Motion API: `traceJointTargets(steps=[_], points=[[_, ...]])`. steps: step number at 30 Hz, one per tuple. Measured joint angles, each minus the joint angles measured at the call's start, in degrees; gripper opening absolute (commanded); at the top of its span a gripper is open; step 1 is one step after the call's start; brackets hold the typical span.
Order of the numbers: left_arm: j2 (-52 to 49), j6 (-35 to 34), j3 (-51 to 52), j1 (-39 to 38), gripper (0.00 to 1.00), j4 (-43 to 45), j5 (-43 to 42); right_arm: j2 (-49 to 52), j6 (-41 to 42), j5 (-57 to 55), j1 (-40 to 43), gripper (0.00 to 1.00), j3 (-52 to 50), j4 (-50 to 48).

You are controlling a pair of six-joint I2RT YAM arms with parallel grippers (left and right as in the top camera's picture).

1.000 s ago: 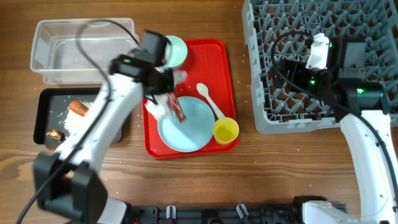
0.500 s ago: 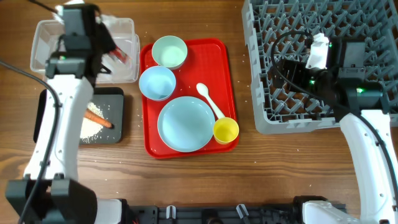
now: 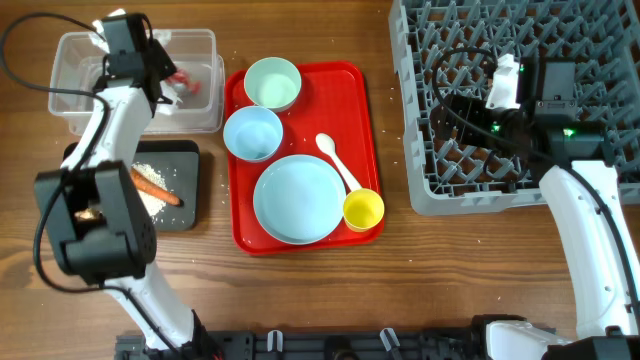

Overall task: Sort waste into correct bins and load items into the dishwasher rack
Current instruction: 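Carry the tissue and red wrapper into the clear container and release, then press the tissue down inside the clear container with the left gripper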

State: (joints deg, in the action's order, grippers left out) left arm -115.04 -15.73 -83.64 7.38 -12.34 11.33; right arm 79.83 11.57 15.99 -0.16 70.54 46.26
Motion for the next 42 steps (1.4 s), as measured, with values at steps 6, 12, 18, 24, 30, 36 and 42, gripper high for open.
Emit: traceJointTargets(steps=[6,12,18,24,30,36,42], points=[[-1.53,0.28,0.00,0.15,0.77,0.83,-0.26,0.00,0.17,0.00,0.00,1.00,0.00,-0.59],[-1.53,0.24,0.00,0.20,1.00,-0.37,-0.28,0.00,0.17,0.00,0.00,0.99,0.00,-0.90],[-0.85,0.90,-1.27,0.20,1.00,-7.56,-0.28,0.00,0.17,0.00,0.00,1.00,0.02,-1.07],[3.89,4.17,-7.69,0.20,0.36,-20.50,-0.74,0.00,0.17,0.00,0.00,1.00,0.00,-2.23],[8.22,8.28,-10.10,0.20,1.00,-24.17,-1.68,0.00,0.17,0.00,0.00,1.00,0.00,-2.91],[8.11,9.05,-10.10,0.20,0.21,-21.22,-2.01,0.00,0.17,0.00,0.00,1.00,0.00,-2.97],[7.48,9.64,-10.12,0.22,0.53,-14.01,-2.23,0.00,0.17,0.00,0.00,1.00,0.00,-2.89]])
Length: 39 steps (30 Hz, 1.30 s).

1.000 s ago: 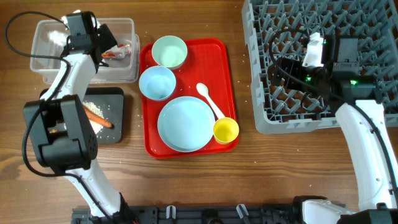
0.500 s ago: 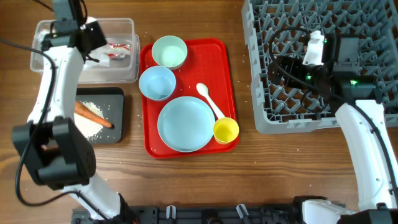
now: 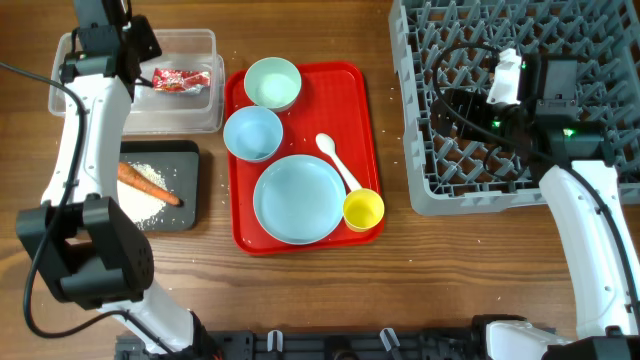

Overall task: Sort waste into correct bins and load items into the dishwasher rack
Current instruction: 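Press the tissue down inside the clear container with the left gripper, then move the left gripper to the yellow cup and grasp it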

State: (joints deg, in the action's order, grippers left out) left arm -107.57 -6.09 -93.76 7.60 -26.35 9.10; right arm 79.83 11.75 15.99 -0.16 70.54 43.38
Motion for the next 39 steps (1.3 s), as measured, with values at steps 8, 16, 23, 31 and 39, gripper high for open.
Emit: traceJointTargets(steps=[8,16,23,31,39], points=[[-8.85,0.02,-0.13,0.04,0.05,0.76,-0.50,0.00,-0.26,0.00,0.00,1.00,0.00,1.20],[-11.50,-0.13,-0.07,0.04,0.09,-1.53,-1.09,0.00,-0.28,0.00,0.00,1.00,0.00,1.22],[-11.50,0.22,-0.07,0.02,0.79,-3.08,-1.55,0.00,-0.46,0.00,0.00,1.00,0.00,1.22],[-7.76,-0.17,-0.07,-1.53,0.99,-7.56,-3.39,0.00,-0.46,0.00,0.00,1.00,0.00,1.27],[10.54,-0.42,-0.42,-10.58,0.99,-27.80,-12.24,0.00,-0.48,-0.02,0.00,1.00,0.00,1.36]])
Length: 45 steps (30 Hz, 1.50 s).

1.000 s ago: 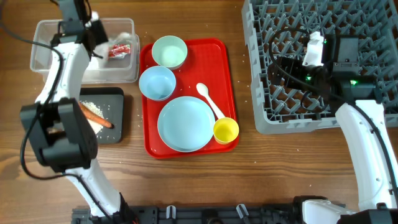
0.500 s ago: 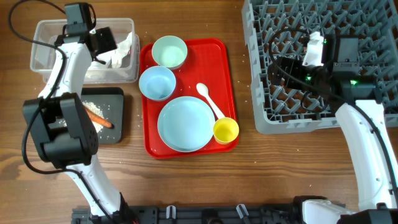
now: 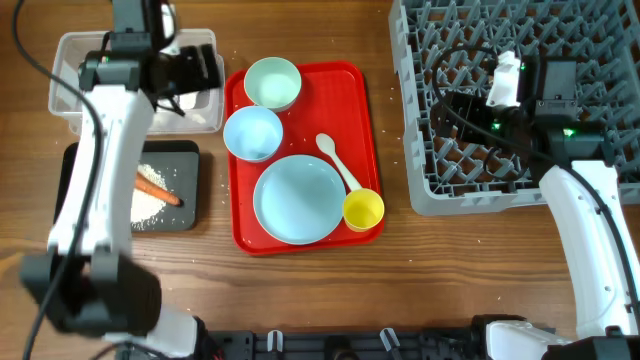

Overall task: Sort waste into correct bins and load items into the dishwasher rack
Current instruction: 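Move the left gripper to the yellow cup and grasp it, then lift the yellow cup and carry it toward the right gripper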

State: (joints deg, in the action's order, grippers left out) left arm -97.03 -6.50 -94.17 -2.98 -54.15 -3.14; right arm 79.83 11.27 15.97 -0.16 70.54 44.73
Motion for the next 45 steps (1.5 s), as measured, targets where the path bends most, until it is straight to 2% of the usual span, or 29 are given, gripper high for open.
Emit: traceJointTargets(steps=[5,10,15,22,28,32,34,36,38,45], points=[[1.09,0.04,0.59,-8.85,1.00,-7.69,-8.48,0.00,0.02,0.00,0.00,1.00,0.00,0.00],[-0.63,0.04,6.38,-18.29,0.98,-7.54,-11.96,0.00,0.02,0.02,0.00,1.00,0.00,0.07],[-2.56,0.24,10.10,-27.17,0.80,-7.26,-13.07,0.00,0.02,0.00,0.00,1.00,0.00,1.46],[-4.17,0.17,10.32,-36.13,0.75,-3.65,-11.52,0.00,0.02,-0.02,0.00,1.00,0.00,3.32],[-9.03,-0.42,10.34,-38.91,0.67,-3.69,-8.76,0.00,0.00,-0.22,0.00,1.00,0.00,4.66],[-11.78,-1.55,10.34,-38.93,0.53,-3.67,-8.26,0.00,0.02,-0.85,0.00,1.00,0.00,5.01],[-12.68,-2.12,10.34,-38.93,0.40,-3.67,-8.04,0.00,0.02,-1.03,0.00,1.00,0.00,5.01],[-13.57,-2.54,10.34,-38.93,0.19,-3.69,-7.76,0.00,0.00,-1.05,0.00,1.00,0.00,5.01],[-14.82,-3.43,10.34,-38.93,0.04,-3.76,-7.76,0.00,0.00,-1.07,0.00,1.00,0.00,5.01],[-16.15,-4.15,10.34,-38.91,0.04,-3.91,-7.58,0.00,0.00,-1.07,0.00,1.00,0.00,4.98]])
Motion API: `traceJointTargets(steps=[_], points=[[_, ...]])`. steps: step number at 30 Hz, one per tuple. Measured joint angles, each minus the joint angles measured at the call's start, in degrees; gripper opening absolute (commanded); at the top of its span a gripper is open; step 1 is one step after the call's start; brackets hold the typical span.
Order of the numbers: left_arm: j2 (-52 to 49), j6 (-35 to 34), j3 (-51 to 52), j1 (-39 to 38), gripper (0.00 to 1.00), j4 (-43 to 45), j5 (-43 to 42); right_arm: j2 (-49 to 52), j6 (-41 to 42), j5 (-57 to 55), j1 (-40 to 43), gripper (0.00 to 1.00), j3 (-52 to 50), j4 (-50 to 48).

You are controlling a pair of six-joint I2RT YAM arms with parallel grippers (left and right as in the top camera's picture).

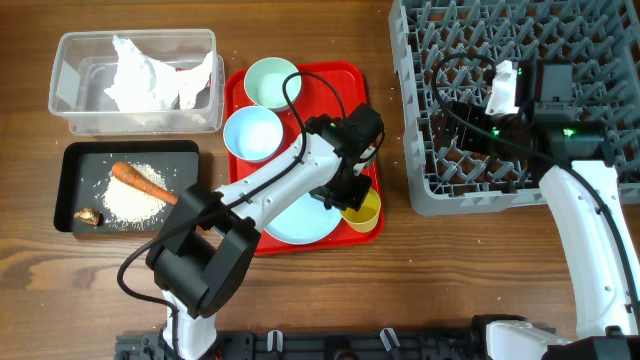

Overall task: Sort waste into correct bins and load items into the dishwasher rack
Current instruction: 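Lift the yellow cup and carry it toward the right gripper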

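My left gripper (340, 192) hangs low over the right side of the red tray (300, 240), beside the yellow cup (367, 208). It covers the spot between the cup and the blue plate (285, 215), and no spoon shows there. Its jaws are hidden under the wrist. On the tray also stand a green bowl (272, 82) and a blue bowl (251, 133). My right gripper (452, 108) hovers over the grey dishwasher rack (440, 190), dark against the dark tines.
A clear bin (70, 95) at the back left holds crumpled white paper (140, 75), with a bit of red wrapper (186, 70) beside it. In front of it, a black tray (185, 200) carries a carrot (140, 181), white crumbs and a brown scrap (88, 215).
My left arm has gone from above the clear bin to the right side of the red tray, where it covers the spoon. Crumpled white paper now shows in the bin. The right arm has not moved.
My left gripper was over the clear bin beside a red wrapper. Then the wrapper lay in the bin with the gripper at the bin's back left corner. Then it was over the bin's right half. Now it is over the red tray by the yellow cup.
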State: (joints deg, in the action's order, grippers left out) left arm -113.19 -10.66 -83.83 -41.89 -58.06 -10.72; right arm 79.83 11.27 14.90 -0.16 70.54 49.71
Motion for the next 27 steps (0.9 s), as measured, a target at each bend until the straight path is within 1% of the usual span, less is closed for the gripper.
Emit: traceJointTargets(steps=[4,8,10,14,18,27], points=[[0.04,-0.87,0.00,0.57,0.04,0.04,-0.28,0.00,0.02,0.02,0.00,1.00,0.00,-0.26],[0.61,-2.21,-0.11,3.23,0.04,0.39,-2.43,0.00,0.00,1.07,0.00,1.00,0.00,-2.56],[2.45,-3.26,-0.31,7.15,0.04,1.14,-5.46,0.00,-0.02,2.93,0.00,1.00,0.00,-4.07],[5.25,-4.09,-0.70,12.26,0.04,2.14,-12.92,0.00,-0.02,6.12,0.00,1.00,0.00,-5.22],[5.97,-4.35,-0.94,16.15,0.04,3.93,-20.06,0.00,-1.16,9.38,0.00,1.00,0.00,-5.20],[5.97,-4.44,-0.98,19.37,0.04,10.62,-33.66,0.00,-5.16,16.98,0.00,0.99,0.00,-5.22]])
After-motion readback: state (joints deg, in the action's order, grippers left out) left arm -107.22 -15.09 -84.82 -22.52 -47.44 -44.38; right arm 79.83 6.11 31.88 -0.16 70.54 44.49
